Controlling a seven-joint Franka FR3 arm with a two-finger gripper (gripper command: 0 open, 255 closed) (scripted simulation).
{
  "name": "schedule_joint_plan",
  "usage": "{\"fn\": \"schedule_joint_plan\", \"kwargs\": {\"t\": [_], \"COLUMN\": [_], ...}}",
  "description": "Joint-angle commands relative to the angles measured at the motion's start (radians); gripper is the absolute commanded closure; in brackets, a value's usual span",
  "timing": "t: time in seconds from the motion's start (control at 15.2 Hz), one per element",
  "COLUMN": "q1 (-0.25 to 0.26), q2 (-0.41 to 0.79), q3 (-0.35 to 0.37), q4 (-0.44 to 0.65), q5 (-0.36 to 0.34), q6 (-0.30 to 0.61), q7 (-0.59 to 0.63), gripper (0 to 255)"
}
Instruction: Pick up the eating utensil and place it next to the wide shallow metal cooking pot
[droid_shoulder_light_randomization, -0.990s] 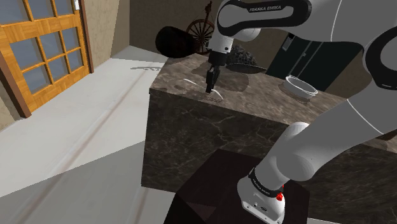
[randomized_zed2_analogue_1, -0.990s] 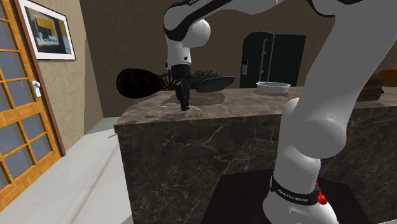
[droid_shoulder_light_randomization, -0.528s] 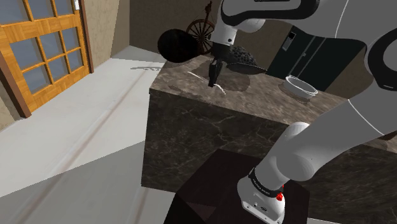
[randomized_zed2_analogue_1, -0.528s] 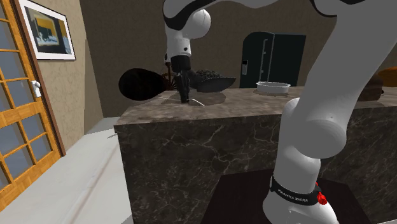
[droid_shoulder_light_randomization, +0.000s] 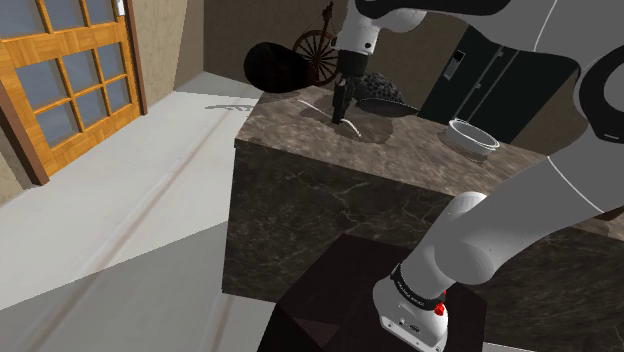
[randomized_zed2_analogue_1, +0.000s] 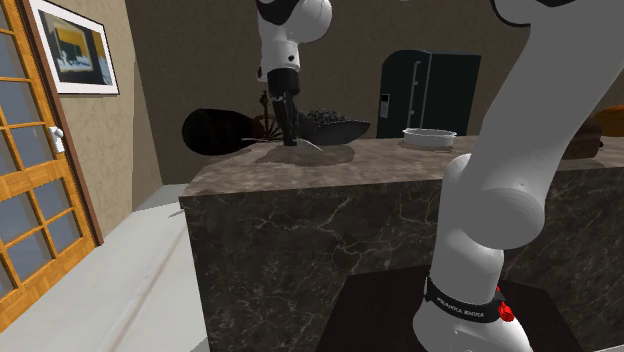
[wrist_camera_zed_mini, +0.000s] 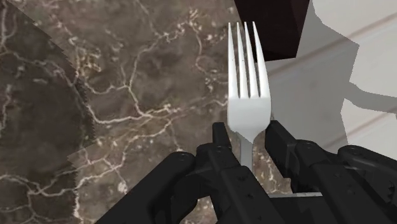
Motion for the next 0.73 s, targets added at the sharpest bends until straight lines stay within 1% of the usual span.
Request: {"fn": "schedule_joint_plan", "kwargs": {"t": [0.0, 0.46, 0.66], "q1": [0.001, 0.003, -0.027], "q2": [0.001, 0.010, -0.010], "q3": [0.000, 0.001, -0.043], "q4": [0.030, 0.123, 0.111], "q5": [0.001, 0.003, -0.029], "q6": [-0.029, -0.113, -0.126], "q7": [0.003, 0.012, -0.057], "gripper": [255, 255, 255]}}
